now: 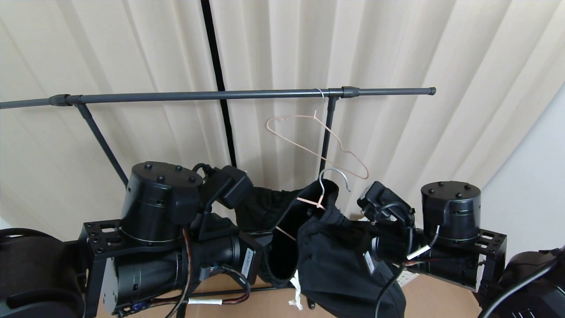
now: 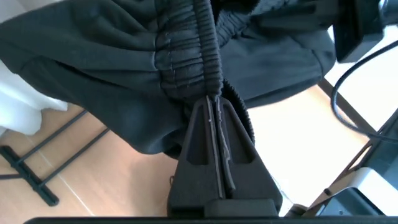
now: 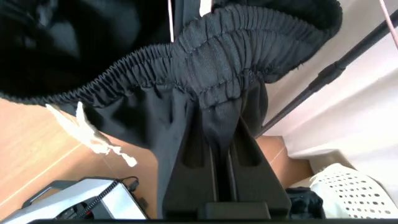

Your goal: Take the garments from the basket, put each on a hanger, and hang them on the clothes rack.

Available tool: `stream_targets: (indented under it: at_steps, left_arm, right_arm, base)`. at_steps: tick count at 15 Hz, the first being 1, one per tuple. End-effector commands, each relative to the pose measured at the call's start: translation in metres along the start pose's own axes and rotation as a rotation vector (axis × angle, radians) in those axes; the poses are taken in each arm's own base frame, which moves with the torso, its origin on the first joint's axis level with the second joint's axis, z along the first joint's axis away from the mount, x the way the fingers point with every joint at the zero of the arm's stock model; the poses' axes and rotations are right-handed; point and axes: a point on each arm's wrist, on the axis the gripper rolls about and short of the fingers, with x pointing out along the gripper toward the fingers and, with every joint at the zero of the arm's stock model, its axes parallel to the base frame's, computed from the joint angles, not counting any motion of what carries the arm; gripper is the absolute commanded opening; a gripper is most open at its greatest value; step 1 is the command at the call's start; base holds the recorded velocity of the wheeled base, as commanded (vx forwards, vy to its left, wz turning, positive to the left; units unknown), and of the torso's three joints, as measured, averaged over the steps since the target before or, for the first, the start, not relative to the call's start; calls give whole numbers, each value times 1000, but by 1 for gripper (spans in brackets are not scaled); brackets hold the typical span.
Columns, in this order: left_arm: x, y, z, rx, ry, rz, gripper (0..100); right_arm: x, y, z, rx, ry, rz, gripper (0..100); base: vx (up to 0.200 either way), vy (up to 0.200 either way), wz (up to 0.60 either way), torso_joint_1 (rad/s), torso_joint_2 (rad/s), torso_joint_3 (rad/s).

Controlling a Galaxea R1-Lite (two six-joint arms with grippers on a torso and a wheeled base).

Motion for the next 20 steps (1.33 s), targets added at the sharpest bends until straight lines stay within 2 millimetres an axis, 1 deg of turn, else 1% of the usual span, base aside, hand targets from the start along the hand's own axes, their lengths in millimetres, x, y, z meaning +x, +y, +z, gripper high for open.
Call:
stream_targets:
  at_steps: [1, 2, 3, 6, 7, 10, 12, 16, 17, 20]
  left_arm:
    - [9, 1, -14, 20, 46, 3, 0]
    - [9, 1, -14, 20, 46, 3, 0]
    - [17, 2, -26, 34, 40, 4, 0]
    - [26, 1, -31, 40, 18, -3, 0]
    - [27, -2, -32, 47, 21, -14, 0]
    - [27, -3, -33, 74, 24, -17, 0]
    - [27, -3, -33, 86, 23, -18, 0]
    - [31, -5, -31, 88, -15, -25, 0]
    - [32, -5, -29, 87, -21, -26, 100]
    - [32, -5, -29, 84, -41, -24, 100]
  right_arm:
    - [-5, 1, 2, 2, -18, 18, 0]
    - [-5, 1, 2, 2, -18, 18, 0]
    - [-12, 3, 7, 48, -64, 91, 0]
    - [-18, 5, 8, 69, -84, 169, 0]
    - [-18, 5, 8, 71, -82, 179, 0]
    - [-19, 7, 6, 70, -94, 211, 0]
    - [-22, 8, 3, 81, -142, 238, 0]
    - [-28, 11, 2, 85, -185, 298, 0]
    - [-29, 11, 1, 86, -181, 304, 0]
    - [-31, 12, 2, 83, -188, 327, 0]
  base:
    - [0, 0, 0, 0, 0, 0]
    - [0, 0, 0, 0, 0, 0]
    - [0, 0, 0, 0, 0, 0]
    - [0, 0, 0, 0, 0, 0]
    - [0, 0, 0, 0, 0, 0]
    - [0, 0, 0, 0, 0, 0]
    - [0, 0, 0, 0, 0, 0]
    - [0, 0, 0, 0, 0, 0]
    - [0, 0, 0, 0, 0, 0]
    - [0, 0, 0, 0, 0, 0]
